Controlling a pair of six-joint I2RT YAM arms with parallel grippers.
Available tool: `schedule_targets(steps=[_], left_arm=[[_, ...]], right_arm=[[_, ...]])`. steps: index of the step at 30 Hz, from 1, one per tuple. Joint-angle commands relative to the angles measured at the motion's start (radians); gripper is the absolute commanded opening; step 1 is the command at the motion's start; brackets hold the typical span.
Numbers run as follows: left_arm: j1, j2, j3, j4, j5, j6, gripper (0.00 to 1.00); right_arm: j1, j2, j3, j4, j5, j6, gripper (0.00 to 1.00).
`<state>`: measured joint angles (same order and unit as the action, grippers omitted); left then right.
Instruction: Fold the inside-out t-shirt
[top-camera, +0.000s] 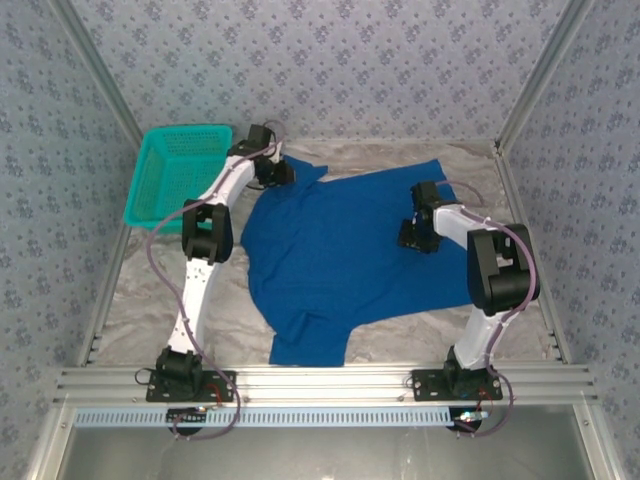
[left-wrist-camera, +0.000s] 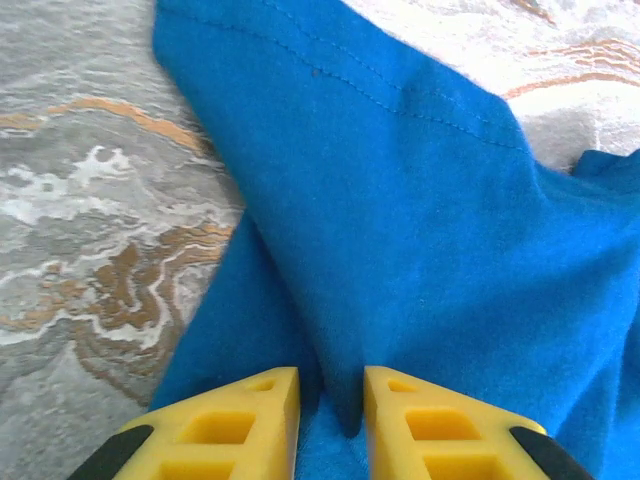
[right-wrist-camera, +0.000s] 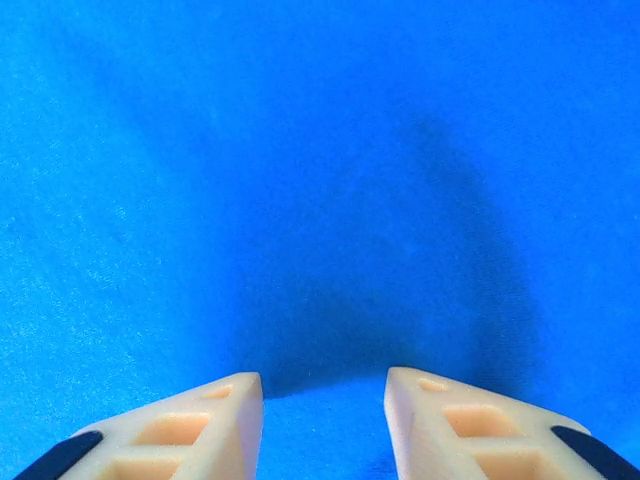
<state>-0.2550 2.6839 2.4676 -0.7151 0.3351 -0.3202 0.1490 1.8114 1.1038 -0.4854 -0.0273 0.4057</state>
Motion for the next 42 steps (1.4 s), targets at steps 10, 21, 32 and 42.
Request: schedule_targets(steps=[10,21,32,42], left_arm=[[0.051,-0.022,-0.079,0.015,-0.055,-0.039,0.31],[0.066,0.005,0.074,0.011,-0.074,-0.055,0.44],[-0.002,-0.338,-0.296,0.155,0.04,-0.068,0.56],[-0.072,-0.688,-1.036,0.435,0.047,-0.158,0.56]], right_arm=[[-0.086,-0.057,-0.112,-0.079,0.025,0.062,0.4],[-0.056,-0.062,-0.032,-0.05,-0.067,-0.019,0.43],[0.001,-0.243,-0.042,-0.094,-0.069,-0.09,0.51],[-0.063,-0.279,-0.119,-0.209,-0.036,-0.036,0.52]])
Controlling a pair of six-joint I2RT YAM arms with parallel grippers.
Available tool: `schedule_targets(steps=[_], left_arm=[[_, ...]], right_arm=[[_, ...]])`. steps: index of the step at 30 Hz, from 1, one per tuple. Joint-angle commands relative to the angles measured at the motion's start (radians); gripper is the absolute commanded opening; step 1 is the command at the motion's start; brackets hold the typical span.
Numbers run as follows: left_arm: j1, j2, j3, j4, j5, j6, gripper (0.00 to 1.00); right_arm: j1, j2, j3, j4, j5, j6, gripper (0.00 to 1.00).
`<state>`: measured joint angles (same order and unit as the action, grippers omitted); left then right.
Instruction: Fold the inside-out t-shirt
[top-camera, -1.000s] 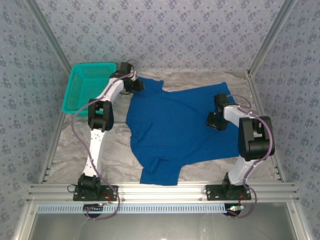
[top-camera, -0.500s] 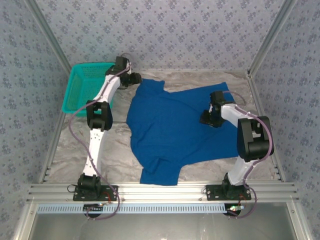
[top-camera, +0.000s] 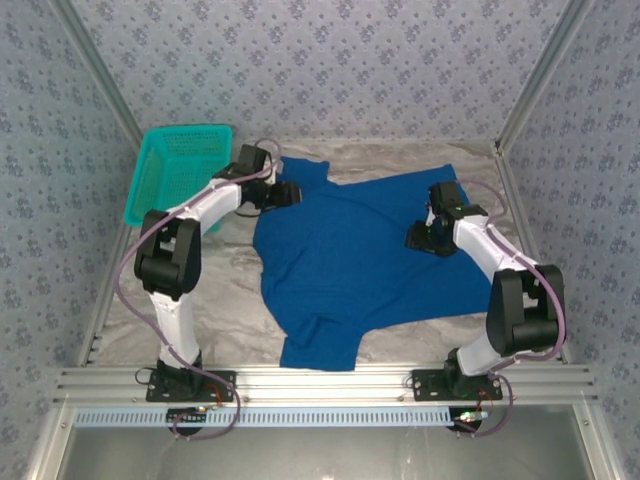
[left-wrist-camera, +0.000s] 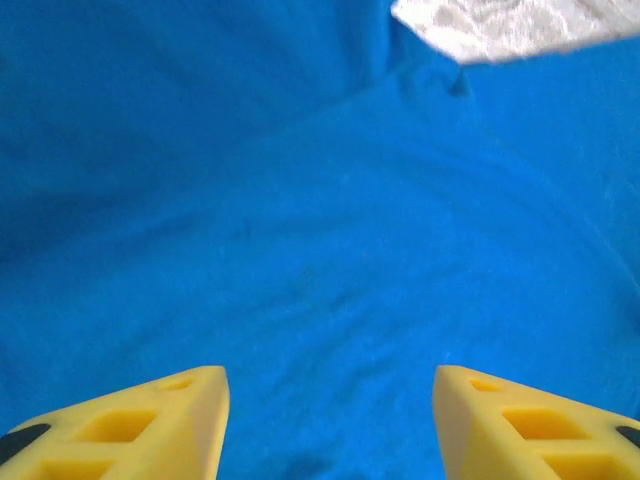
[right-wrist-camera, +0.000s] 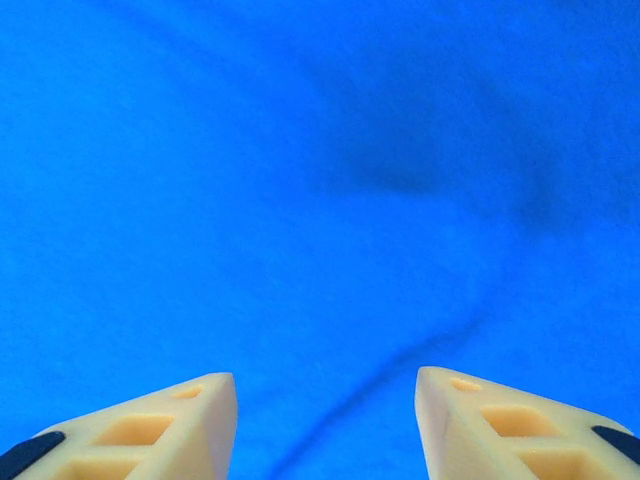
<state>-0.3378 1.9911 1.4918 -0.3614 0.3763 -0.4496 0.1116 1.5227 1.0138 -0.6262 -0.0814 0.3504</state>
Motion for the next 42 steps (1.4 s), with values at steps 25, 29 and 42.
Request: schedule_targets(steps=[25,29,42], left_arm=[[0.114,0.491,0.566,-0.227,-0.103,0.102,0.57],[0.116,0.584,0.775,-0.324,-0.126,0.116,0.57],[0.09,0.427,0.829,-0.362,-0.034,0.136,0.63]], right_arm=[[0.075,0.337,0.133,0.042,-0.084,0.101,0.5],[0.087,0.348,0.162,0.029,-0.077,0.095,0.51],[0.008,0.009,0.068,-0.113,0.005,-0.037,0.56]])
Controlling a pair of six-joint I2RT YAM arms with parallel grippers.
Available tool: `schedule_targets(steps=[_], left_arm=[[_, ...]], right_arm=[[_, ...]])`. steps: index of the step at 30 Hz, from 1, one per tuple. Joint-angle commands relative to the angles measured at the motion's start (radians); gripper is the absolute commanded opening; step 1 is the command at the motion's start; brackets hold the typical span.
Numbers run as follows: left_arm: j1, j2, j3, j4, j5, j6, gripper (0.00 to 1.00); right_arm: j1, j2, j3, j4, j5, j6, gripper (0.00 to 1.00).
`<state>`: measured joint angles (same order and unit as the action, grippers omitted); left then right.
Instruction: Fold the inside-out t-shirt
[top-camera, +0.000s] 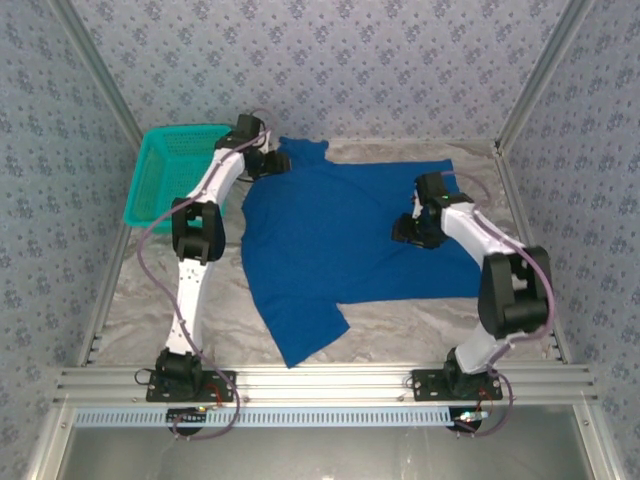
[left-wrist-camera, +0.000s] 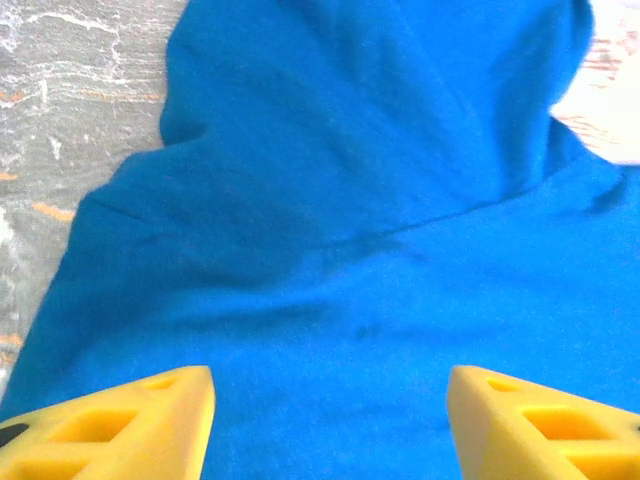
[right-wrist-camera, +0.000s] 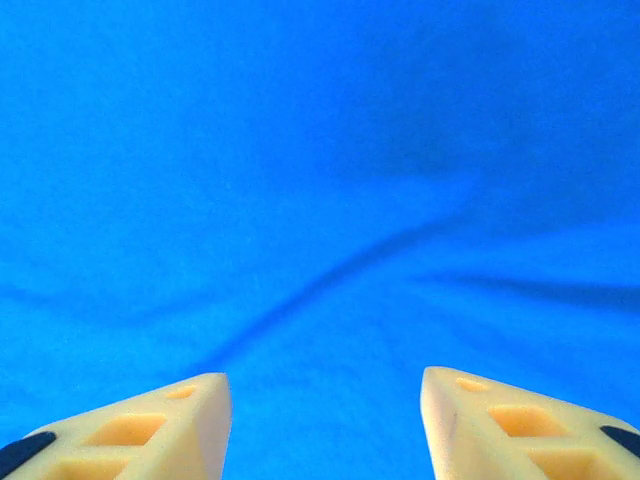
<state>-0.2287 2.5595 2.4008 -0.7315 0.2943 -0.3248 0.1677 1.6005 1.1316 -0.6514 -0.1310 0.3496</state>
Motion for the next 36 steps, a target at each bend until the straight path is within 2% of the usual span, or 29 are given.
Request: schedule_targets(steps=[1,4,8,12,17,22,26,36], left_arm=[[-0.028,-0.202,-0.169,0.045,0.061,0.0,0.64],[-0.059,-0.379,-0.48,0.245,0.084,-0.057,0.64],[-0.102,-0.586,-0.853,0.421,0.104,-0.134,0.64],[-0.142,-0.708,-1.09,0.458,0.105,-0.158,0.64],[-0.167,-0.795,-1.352,0.538,0.187,-0.228,0.63],[-0.172,-0.822,-1.463,0.516,0.175,-0.209,0.63],[-0.138,-0.831,-1.502,0.471,0.16,-0.168,0.63],[-0.084,-0.861,-1.516,0.423,0.089,-0.122,0.63]], right_arm=[[-0.075,-0.088,-0.075,-0.082,0.052,-0.031,0.57],[-0.123,-0.097,-0.124,-0.059,0.031,-0.016,0.58],[-0.165,-0.071,-0.16,-0.053,0.006,0.01,0.59],[-0.217,-0.073,-0.225,-0.03,-0.008,0.025,0.59],[-0.285,-0.066,-0.283,-0.03,-0.035,0.029,0.59],[-0.339,-0.066,-0.332,-0.031,-0.088,0.055,0.57],[-0.362,-0.076,-0.358,-0.051,-0.093,0.069,0.57],[-0.313,-0.085,-0.342,-0.093,-0.039,0.076,0.56]])
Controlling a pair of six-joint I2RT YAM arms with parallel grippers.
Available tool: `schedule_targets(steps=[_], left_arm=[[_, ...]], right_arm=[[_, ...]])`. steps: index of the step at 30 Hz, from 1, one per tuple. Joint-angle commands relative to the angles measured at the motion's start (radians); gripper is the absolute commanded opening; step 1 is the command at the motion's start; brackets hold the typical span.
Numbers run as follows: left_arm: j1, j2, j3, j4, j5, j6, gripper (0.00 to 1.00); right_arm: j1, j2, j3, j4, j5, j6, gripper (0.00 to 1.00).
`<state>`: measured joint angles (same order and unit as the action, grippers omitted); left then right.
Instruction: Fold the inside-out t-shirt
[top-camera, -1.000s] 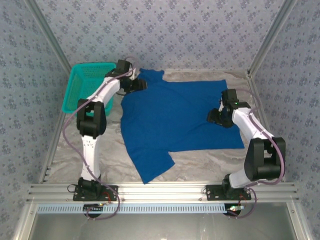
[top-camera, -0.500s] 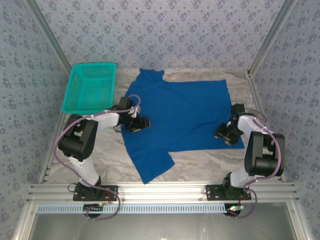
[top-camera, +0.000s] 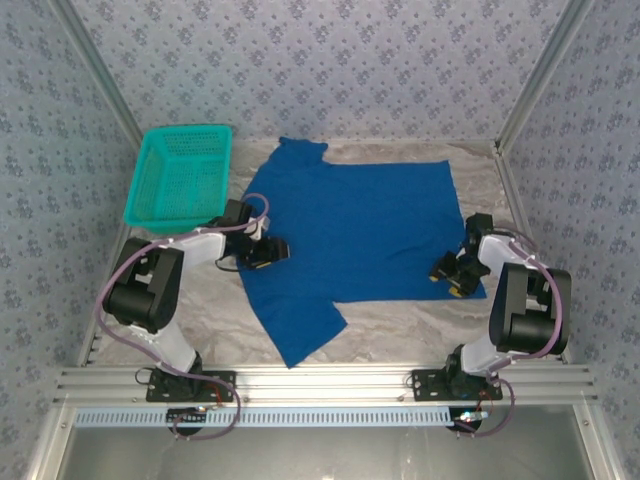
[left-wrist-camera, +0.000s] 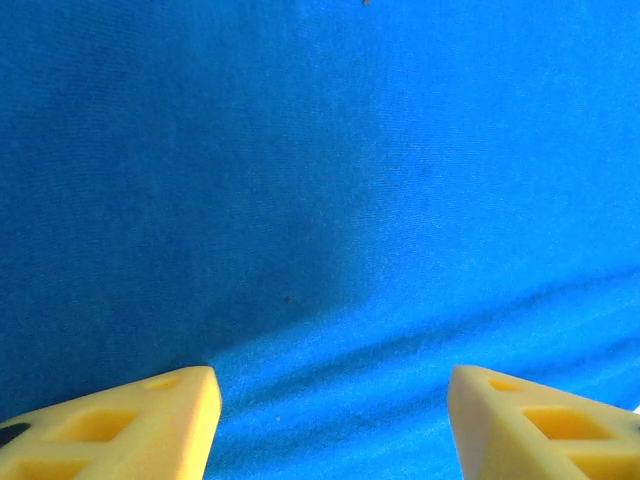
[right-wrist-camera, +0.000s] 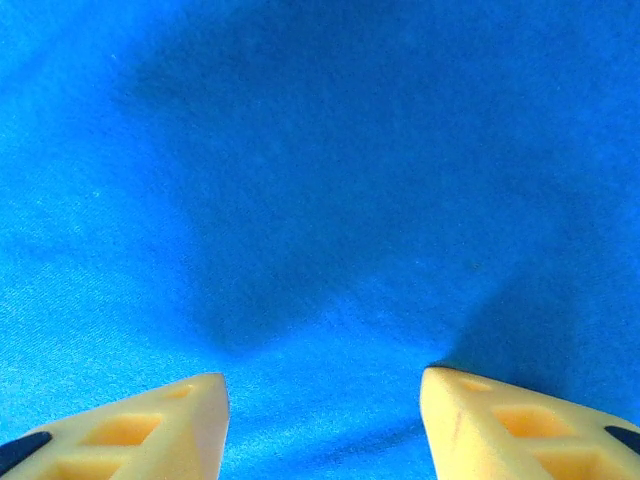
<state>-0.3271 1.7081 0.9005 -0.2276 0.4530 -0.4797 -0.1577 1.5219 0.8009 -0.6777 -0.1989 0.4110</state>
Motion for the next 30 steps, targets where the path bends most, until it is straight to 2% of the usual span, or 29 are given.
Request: schedule_targets(steps=[1,7,10,13,16,19,21,24,30], left_arm=[[0.012,-0.013,-0.009,-0.081,-0.064,0.033,0.63],[-0.063,-0.054,0.067,-0.029,-0.038,0.012,0.65],[-0.124,-0.107,0.077,-0.005,-0.039,0.003,0.66],[-0.185,-0.2,0.014,-0.006,-0.071,0.026,0.66],[-0.295,-0.31,-0.069,-0.039,-0.155,0.073,0.64],[-0.464,-0.386,-0.115,-0.137,-0.307,0.088,0.6],[-0.564,-0.404,-0.112,-0.26,-0.412,0.048,0.56],[-0.677,-0.413,-0.103,-0.421,-0.487,-0.034,0.52],[-0.834,-0.405,-0.14,-0.55,-0.408,-0.229,0.56]], right_arm=[[0.014,-0.008,-0.002,-0.066,0.026,0.006,0.56],[0.072,-0.08,0.104,-0.077,0.039,-0.047,0.57],[0.071,-0.117,0.109,-0.123,0.114,-0.065,0.58],[0.049,-0.16,0.07,-0.151,0.166,-0.057,0.58],[0.022,-0.21,0.007,-0.115,0.129,-0.023,0.58],[0.032,-0.218,0.0,-0.09,0.098,-0.009,0.57],[0.047,-0.214,0.007,-0.081,0.074,-0.011,0.57],[0.076,-0.218,0.024,-0.079,0.061,-0.018,0.57],[0.079,-0.243,0.026,-0.064,0.025,-0.043,0.57]])
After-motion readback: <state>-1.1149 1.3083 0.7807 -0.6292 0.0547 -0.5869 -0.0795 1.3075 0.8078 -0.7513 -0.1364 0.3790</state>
